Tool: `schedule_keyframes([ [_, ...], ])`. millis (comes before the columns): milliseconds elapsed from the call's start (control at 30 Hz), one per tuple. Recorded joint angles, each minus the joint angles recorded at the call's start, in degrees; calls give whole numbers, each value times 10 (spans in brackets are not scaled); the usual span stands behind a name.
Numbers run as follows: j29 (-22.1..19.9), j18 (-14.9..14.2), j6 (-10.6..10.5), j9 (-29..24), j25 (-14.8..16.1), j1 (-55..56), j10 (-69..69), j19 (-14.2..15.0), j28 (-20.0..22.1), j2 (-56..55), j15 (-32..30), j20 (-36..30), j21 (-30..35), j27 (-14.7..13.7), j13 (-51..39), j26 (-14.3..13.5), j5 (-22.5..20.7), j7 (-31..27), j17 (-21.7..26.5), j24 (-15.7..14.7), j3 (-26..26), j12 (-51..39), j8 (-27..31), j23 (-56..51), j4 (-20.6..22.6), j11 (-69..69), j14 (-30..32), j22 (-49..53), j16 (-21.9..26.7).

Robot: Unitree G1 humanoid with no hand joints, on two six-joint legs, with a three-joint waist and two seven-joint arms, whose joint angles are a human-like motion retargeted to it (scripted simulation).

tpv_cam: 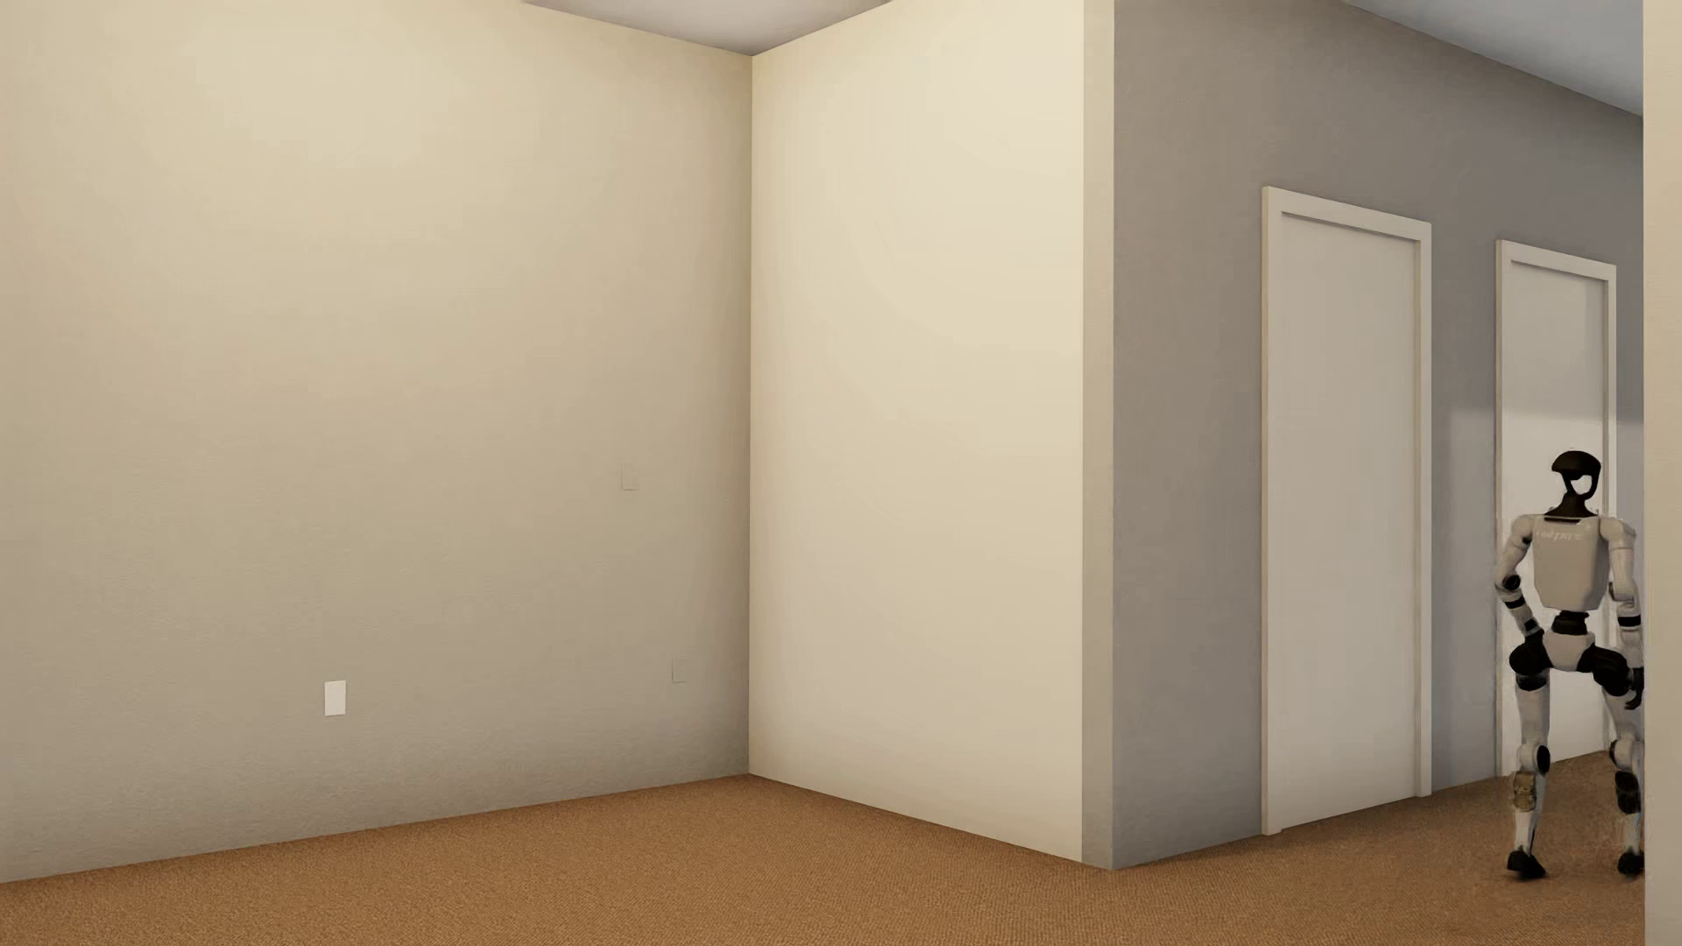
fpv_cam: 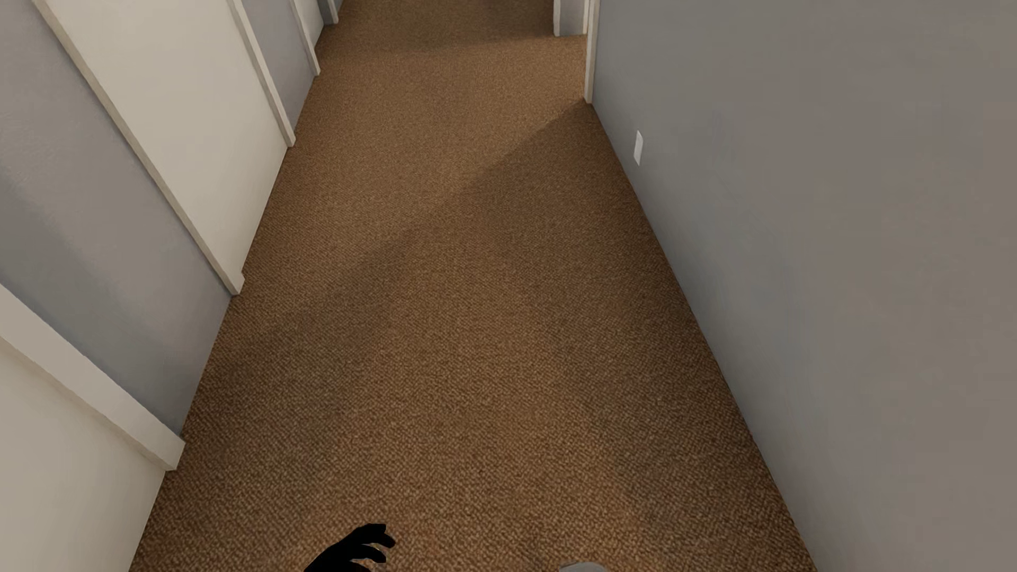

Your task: Go around the corner

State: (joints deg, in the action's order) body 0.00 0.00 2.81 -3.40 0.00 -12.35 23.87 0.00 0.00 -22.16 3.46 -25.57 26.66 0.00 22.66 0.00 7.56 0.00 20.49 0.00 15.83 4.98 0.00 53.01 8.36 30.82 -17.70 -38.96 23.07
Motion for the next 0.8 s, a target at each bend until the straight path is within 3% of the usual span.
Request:
schedule_keyframes([
  [33,0,0,3,10,0,-22,3,0,0,-18,-134,18,1,0,10,0,18,0,0,0,9,-17,0,0,-9,-217,-27,16,4],
  [67,0,0,5,5,0,-50,8,0,0,-33,-72,20,8,0,8,0,26,0,-5,0,16,-33,0,21,-20,-256,-33,24,9],
  [100,0,0,7,0,0,-76,23,0,0,-62,110,21,10,0,11,0,29,0,-7,0,24,-36,0,32,-32,0,-20,23,10],
  [133,0,0,6,0,0,-95,65,0,0,-61,159,32,21,0,15,0,21,0,-5,0,36,-19,0,37,-48,63,19,39,11],
  [167,0,0,-2,15,0,-74,131,0,0,-86,182,27,14,0,14,0,4,0,-9,0,31,-11,0,62,-54,115,92,15,-3],
  [200,0,0,-27,5,0,-55,237,0,0,-47,207,17,34,0,7,0,-33,0,-7,0,17,7,0,90,-88,148,193,-20,-18],
  [233,0,0,-26,1,0,4,366,0,0,-10,227,-17,42,0,-11,0,-36,0,-5,0,5,12,0,99,-76,150,267,-58,-27],
  [267,0,0,-36,-14,0,81,514,0,0,28,246,-50,-10,0,-13,0,-62,0,-7,0,-13,21,0,67,-90,142,279,-76,-27],
  [300,0,0,-25,-25,0,137,602,0,0,68,250,-74,1,0,-32,0,-68,0,-6,0,-53,30,0,42,-75,121,194,-70,-23],
  [333,0,0,0,-39,0,162,658,0,0,111,247,-112,-10,0,-53,0,-62,0,-9,0,-98,48,0,15,-45,97,-29,-66,-15],
  [400,0,0,12,-46,0,331,609,0,0,184,255,-71,-50,0,-67,0,-69,0,-6,0,-143,86,0,-72,-55,50,194,-148,-42],
  [467,0,0,28,-47,0,427,398,0,0,222,253,-140,-86,0,-86,0,-53,0,-1,0,-183,99,0,-166,-46,28,309,-170,-31],
  [533,0,0,29,-39,0,450,171,0,0,256,258,-164,-116,0,-95,0,-46,0,1,0,-218,123,0,-235,-45,24,295,-171,-24],
  [600,0,0,35,-37,0,423,70,0,0,312,271,-181,-122,0,-97,0,-26,0,5,0,-233,155,0,-272,-45,26,222,-162,-19],
  [667,0,0,25,-28,0,382,102,0,0,368,272,-189,-122,0,-80,0,-12,0,4,0,-256,178,0,-271,-62,37,218,-156,-22],
  [700,0,0,30,-18,0,387,143,0,0,368,254,-193,-99,0,-77,0,1,0,1,0,-254,181,0,-274,-37,53,200,-154,-25],
  [733,0,0,42,-18,0,387,175,0,0,363,218,-221,-114,0,-77,0,24,0,-13,0,-257,158,0,-226,-27,83,188,-173,-26],
  [800,0,0,44,-13,0,341,154,0,0,357,122,-188,-73,0,-89,0,47,0,-37,0,-252,124,0,-122,-41,124,176,-171,-20],
])
